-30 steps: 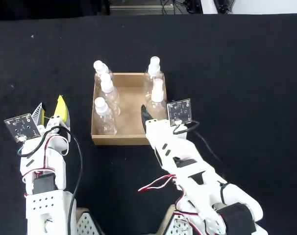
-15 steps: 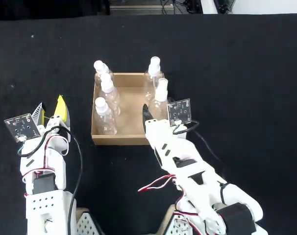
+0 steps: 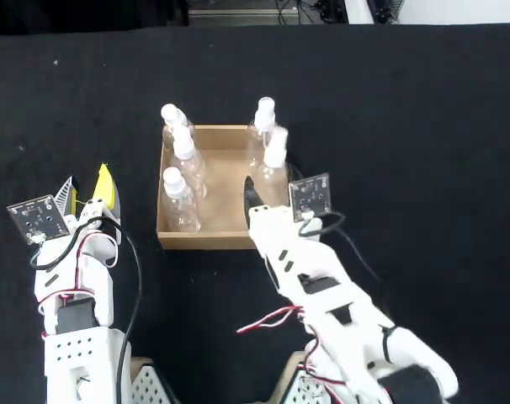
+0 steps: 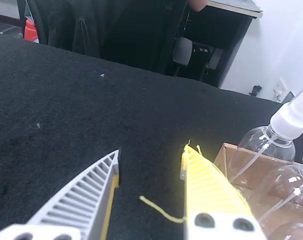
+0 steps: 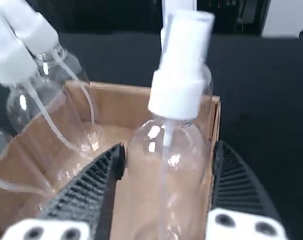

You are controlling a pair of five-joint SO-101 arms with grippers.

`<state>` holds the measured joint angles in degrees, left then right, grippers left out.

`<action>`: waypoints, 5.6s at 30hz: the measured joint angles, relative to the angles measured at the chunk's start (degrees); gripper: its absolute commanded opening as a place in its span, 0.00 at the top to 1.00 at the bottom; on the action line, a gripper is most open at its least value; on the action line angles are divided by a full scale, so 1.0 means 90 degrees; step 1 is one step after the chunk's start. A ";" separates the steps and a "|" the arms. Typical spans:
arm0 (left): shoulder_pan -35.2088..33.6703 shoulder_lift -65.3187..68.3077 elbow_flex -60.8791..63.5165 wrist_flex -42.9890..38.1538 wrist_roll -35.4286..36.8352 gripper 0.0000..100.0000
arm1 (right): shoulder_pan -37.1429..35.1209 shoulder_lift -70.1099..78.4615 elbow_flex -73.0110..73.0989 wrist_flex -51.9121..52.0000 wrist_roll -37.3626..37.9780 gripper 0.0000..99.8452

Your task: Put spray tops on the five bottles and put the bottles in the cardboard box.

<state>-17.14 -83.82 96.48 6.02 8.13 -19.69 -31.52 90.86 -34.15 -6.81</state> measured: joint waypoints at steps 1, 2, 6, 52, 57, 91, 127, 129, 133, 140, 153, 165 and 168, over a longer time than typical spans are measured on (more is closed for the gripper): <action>0.0000 0.0000 0.0000 0.0000 0.0000 0.81 | 0.0000 -0.0088 0.0000 0.0088 0.0000 0.76; 0.0000 0.0000 0.0000 0.0000 0.0000 0.81 | 0.0000 -0.0147 0.0000 0.0225 0.0000 0.76; 0.0000 0.0000 0.0000 0.0000 0.0000 0.81 | 0.0000 -0.0244 0.0000 0.0781 0.0000 0.76; 0.0000 0.0000 0.0000 0.0000 0.0000 0.81 | -0.0791 0.0195 -0.4308 0.7355 -0.3624 0.75; 0.0000 0.0000 0.0000 0.0000 0.0000 0.81 | -0.0860 0.0967 -0.5167 0.8107 -0.3966 0.75; 0.0000 0.0000 0.0000 0.0000 0.0000 0.81 | -0.0860 0.3409 -0.6945 0.8586 -0.5441 0.71; 0.0000 0.0000 0.0000 0.0000 0.0000 0.81 | -0.0694 0.4327 -0.6955 0.8400 -0.5499 0.71; 0.0000 0.0000 0.0000 0.0000 0.0000 0.81 | -0.0694 0.4435 -0.7023 0.8391 -0.5499 0.71; 0.0000 0.0000 0.0000 0.0000 0.0000 0.81 | -0.0694 0.4493 -0.7189 0.8391 -0.5509 0.71; 0.0000 0.0000 0.0000 0.0000 0.0000 0.81 | -0.0674 0.4493 -0.7189 0.8391 -0.5499 0.86; 0.0000 0.0000 0.0000 0.0000 0.0000 0.81 | -0.0674 0.4493 -0.7189 0.8391 -0.5499 0.86; 0.0000 0.0000 0.0000 0.0000 0.0000 0.81 | -0.0674 0.3868 -0.7365 0.9026 -0.5499 0.86; 0.0000 0.0000 0.0000 0.0000 0.0000 0.81 | -0.0674 0.3487 -0.7355 0.9045 -0.5499 0.86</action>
<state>-17.14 -83.82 96.48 6.02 8.13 -25.76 -0.13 24.66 47.25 -56.31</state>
